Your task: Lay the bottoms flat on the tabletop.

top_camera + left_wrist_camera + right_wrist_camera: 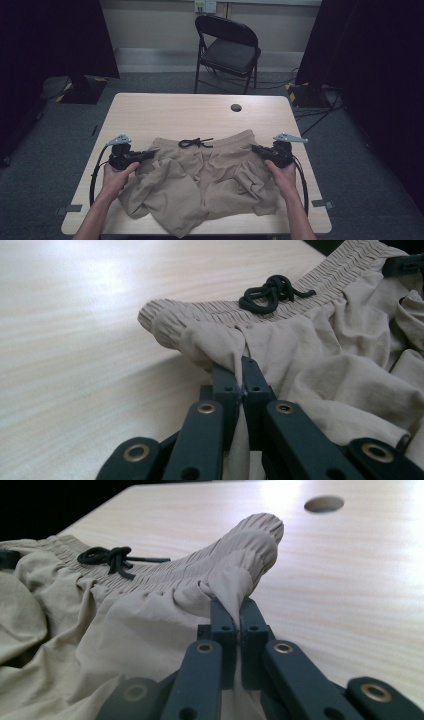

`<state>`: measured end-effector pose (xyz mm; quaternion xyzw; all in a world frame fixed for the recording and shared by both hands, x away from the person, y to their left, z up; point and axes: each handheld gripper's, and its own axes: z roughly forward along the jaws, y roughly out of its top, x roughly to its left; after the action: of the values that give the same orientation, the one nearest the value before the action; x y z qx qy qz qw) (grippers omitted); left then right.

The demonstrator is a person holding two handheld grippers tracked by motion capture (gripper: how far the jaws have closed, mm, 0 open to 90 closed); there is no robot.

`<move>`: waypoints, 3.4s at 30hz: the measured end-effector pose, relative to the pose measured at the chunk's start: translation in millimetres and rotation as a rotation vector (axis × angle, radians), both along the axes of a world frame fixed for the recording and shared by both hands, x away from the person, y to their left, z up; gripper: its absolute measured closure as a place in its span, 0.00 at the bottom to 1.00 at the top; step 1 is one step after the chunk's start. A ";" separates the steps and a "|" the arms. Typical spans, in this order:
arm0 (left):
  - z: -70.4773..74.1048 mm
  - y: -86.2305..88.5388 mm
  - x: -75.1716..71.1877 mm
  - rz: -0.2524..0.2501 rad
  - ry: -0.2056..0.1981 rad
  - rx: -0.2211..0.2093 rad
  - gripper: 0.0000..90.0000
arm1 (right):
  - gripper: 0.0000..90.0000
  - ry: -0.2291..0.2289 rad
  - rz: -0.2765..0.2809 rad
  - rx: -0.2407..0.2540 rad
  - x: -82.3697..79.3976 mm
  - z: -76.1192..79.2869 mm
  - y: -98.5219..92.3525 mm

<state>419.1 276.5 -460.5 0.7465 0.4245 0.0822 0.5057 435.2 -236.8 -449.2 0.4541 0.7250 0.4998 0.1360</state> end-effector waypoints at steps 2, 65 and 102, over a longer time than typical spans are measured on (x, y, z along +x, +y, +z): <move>4.3 1.3 -0.8 0.006 -0.015 -0.011 0.98 | 0.99 -0.020 0.001 0.010 -0.7 6.0 -0.8; 119.3 11.6 77.0 0.045 -0.197 -0.046 0.79 | 0.43 -0.170 -0.040 -0.014 80.2 123.1 43.4; -29.6 34.9 -27.3 0.051 0.080 0.144 0.61 | 0.41 0.057 0.522 -0.164 -34.1 -33.7 204.7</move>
<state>391.8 311.4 -490.1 0.7726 0.4563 0.0955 0.4309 401.1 -32.1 -482.9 0.2533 0.8589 0.4447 0.0186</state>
